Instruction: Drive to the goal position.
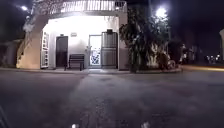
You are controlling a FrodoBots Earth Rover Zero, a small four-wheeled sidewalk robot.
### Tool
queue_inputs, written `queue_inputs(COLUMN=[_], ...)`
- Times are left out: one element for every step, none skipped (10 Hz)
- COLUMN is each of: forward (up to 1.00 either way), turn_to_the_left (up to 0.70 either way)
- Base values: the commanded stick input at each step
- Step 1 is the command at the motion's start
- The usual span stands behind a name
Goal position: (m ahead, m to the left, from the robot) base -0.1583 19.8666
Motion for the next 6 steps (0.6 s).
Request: queue_inputs(forward=[0.70, 0.70, 0.70, 0.70, 0.70, 0.70], turn_to_the_left=[0.35, 0.35, 0.35, 0.35, 0.35, 0.35])
